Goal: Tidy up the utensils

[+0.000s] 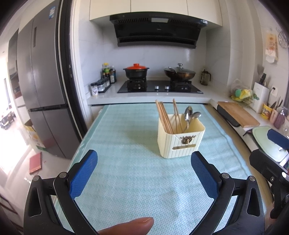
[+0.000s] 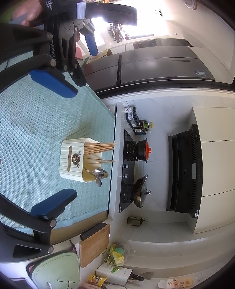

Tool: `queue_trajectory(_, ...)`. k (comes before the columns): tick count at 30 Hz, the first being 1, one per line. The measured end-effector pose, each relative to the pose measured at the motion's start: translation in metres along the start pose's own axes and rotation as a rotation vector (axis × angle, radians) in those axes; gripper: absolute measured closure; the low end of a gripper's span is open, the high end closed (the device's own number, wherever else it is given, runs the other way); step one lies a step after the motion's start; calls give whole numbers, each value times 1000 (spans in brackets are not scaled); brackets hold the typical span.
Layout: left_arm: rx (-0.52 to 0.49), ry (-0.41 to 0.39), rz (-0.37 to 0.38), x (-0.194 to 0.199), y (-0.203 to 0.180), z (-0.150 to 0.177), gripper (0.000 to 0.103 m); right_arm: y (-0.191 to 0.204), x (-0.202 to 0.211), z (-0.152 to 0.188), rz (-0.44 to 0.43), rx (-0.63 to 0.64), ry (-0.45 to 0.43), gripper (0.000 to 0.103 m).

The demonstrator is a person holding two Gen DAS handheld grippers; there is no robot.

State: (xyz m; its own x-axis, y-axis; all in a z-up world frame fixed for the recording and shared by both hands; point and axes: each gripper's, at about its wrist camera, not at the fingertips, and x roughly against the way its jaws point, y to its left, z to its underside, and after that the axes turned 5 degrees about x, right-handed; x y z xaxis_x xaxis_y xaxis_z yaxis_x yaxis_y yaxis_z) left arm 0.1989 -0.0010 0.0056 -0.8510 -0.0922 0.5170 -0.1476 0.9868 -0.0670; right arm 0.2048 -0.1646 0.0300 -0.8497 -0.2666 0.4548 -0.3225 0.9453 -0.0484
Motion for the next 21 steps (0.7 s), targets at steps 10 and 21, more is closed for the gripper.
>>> queue_trajectory(10,-6,8,7,-1,0,0,0,4,5,0,-6,10,-5,1)
queue_trajectory(21,-15,5,8,2,-2,1,0,7,4,0,-6,9,-2,1)
